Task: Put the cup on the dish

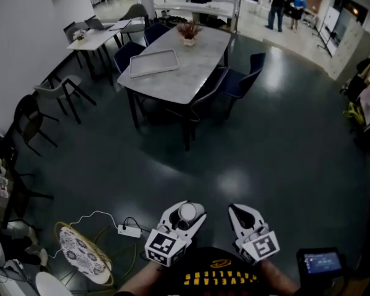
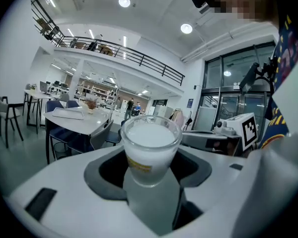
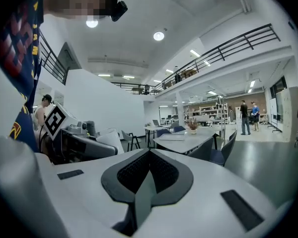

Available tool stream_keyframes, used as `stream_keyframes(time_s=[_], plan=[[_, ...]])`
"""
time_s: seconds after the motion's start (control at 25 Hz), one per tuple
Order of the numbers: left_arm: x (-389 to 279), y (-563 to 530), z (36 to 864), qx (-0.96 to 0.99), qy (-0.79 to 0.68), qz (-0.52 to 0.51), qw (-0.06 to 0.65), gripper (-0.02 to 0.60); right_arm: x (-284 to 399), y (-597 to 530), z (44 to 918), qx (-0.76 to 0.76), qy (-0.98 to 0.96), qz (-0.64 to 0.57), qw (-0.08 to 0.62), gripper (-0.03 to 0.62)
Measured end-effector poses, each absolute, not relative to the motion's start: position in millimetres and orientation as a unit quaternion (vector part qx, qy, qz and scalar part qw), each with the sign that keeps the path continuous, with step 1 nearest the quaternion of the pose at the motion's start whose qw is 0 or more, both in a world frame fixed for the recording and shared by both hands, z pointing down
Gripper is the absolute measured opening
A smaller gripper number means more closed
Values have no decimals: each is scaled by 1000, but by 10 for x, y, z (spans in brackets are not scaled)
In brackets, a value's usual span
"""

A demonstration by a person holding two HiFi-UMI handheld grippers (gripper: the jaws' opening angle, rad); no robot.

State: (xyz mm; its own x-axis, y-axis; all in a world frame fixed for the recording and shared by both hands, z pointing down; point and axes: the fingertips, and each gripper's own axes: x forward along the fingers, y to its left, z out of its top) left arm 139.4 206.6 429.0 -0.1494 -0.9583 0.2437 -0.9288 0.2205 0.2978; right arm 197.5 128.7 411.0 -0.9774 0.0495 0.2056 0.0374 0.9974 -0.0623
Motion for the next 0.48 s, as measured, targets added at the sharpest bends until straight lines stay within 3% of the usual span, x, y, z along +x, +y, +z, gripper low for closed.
stream_keyframes(time_s=[0.48], plan=[[-23, 2243, 4372, 606, -768, -36, 204, 256, 417, 1576, 4035, -74, -991, 14, 110, 3]])
